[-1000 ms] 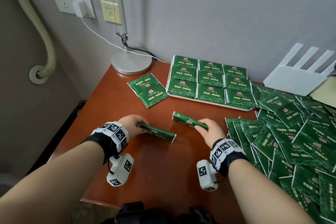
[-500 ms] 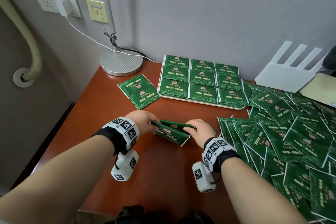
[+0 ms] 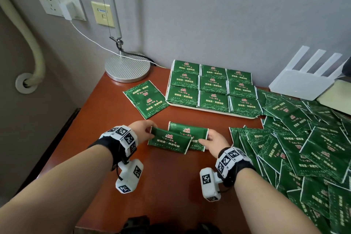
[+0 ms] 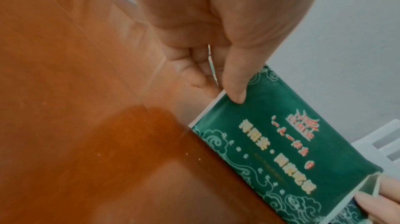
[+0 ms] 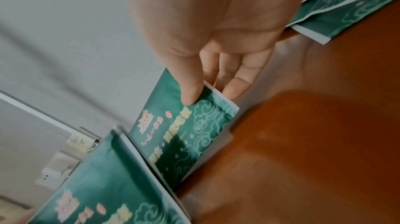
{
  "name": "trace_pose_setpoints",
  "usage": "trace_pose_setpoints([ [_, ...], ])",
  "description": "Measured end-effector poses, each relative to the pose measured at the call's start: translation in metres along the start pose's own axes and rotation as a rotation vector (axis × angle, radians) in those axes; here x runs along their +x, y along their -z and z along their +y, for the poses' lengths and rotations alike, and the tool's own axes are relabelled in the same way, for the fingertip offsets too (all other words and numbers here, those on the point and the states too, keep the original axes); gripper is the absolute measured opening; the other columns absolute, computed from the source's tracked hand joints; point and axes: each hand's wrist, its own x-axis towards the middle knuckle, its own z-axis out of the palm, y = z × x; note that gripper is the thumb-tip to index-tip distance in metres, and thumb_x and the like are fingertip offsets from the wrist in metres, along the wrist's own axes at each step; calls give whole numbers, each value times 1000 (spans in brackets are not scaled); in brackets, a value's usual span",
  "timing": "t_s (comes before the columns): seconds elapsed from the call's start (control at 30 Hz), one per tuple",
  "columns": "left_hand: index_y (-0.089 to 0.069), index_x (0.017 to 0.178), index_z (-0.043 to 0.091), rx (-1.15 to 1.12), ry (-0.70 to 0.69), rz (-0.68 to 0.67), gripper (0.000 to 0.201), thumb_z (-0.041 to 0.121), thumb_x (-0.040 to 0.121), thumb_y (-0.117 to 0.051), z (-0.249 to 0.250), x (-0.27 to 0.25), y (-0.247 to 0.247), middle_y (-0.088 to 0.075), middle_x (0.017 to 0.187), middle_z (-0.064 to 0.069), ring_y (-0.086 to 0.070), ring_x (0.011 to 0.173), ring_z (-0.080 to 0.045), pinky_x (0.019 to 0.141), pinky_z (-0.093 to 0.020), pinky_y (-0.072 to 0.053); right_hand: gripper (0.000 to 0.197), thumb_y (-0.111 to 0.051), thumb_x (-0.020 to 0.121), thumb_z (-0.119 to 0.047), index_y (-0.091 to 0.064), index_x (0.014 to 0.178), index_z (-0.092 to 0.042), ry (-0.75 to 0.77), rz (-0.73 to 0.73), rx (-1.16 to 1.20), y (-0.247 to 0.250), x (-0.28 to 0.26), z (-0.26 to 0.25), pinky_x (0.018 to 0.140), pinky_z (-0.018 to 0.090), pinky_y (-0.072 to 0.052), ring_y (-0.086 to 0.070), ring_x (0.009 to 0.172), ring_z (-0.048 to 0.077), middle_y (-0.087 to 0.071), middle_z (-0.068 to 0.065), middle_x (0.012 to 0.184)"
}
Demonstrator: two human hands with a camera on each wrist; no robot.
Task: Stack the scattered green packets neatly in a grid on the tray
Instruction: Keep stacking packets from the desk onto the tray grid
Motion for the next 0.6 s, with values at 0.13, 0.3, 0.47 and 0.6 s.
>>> trace_pose_setpoints([
  [0.13,-58,118,20,1,-11,20,31,15,87,-60,-2,3,4,-57,96,3,-52,89,-13,79,-20,-39,25,-59,88,-12,-57,112,-9,-2,78,-4,10,5,3,91,41,-48,-61,100,24,-66,7,109],
  [0.3,-60,112,23,-46,-43,-7,27,17,86,-63,1,6,-8,-56,94,8,-52,91,-10,84,-22,-40,10,-59,87,-12,-56,96,-14,8,109,-32,13,6,6,89,41,-49,-63,94,26,-68,9,100],
  [0.47,-61,102,28,-53,-21,-100,18,21,86,-63,-2,10,-20,-62,97,10,-58,102,-14,93,-27,-43,15,-58,88,-13,-56,103,-11,16,87,-21,11,3,9,90,42,-49,-63,94,23,-67,7,102],
  [0.6,-62,113,24,-82,-20,-90,25,23,88,-60,1,14,-11,-64,108,8,-57,103,-13,93,-26,-41,22,-56,90,-14,-56,112,-10,8,99,11,23,5,1,88,34,-48,-60,96,18,-65,2,107],
])
